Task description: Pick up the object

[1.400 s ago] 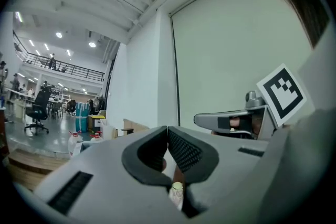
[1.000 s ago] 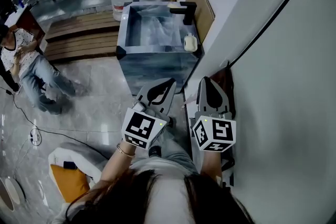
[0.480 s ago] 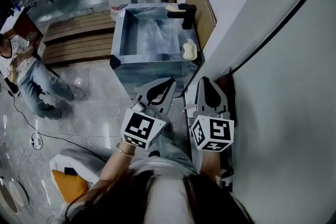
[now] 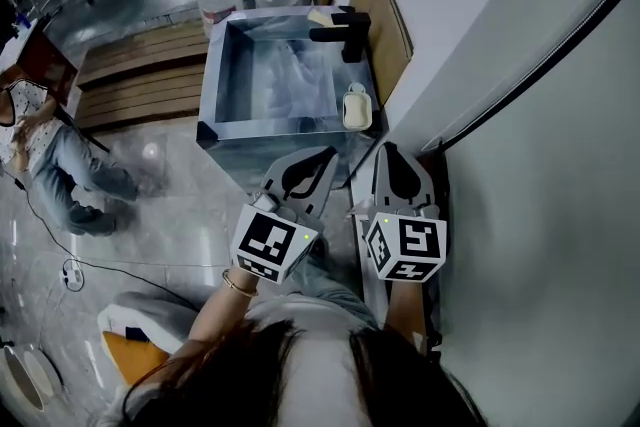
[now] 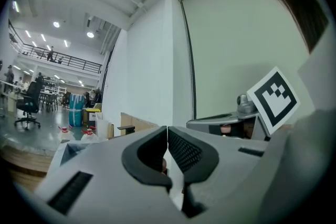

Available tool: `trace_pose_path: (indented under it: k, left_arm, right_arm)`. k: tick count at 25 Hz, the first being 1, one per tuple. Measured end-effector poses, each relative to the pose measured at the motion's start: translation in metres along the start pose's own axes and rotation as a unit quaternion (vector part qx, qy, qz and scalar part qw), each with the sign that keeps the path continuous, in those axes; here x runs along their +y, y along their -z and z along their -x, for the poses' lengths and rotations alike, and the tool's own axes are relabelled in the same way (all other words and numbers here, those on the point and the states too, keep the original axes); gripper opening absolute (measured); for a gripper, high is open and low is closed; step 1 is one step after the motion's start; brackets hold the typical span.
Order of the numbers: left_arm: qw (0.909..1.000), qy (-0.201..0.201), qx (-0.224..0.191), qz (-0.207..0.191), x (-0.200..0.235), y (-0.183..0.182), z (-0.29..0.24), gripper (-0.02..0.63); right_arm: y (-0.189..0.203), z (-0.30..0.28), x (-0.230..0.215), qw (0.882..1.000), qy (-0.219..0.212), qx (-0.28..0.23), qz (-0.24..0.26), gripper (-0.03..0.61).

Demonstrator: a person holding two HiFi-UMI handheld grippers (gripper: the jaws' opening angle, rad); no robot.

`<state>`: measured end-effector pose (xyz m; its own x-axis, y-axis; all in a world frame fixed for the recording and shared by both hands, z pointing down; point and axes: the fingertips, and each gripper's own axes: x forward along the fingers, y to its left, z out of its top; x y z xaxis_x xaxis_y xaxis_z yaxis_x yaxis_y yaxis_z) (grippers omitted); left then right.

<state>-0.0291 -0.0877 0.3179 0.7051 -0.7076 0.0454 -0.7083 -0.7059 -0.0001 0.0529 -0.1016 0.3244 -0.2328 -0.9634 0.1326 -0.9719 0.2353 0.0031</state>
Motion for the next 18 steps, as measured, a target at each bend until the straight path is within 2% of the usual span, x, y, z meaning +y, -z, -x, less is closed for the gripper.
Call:
trace_pose_path:
  k: [18]
  left_arm:
    - [0.9995,0.000,0.023,0.024,0.043,0.032,-0.091,0.009]
  right_arm:
    - [0.069,-0.124,-0.044,0.994,-0.039,0.104,0.020,0.031]
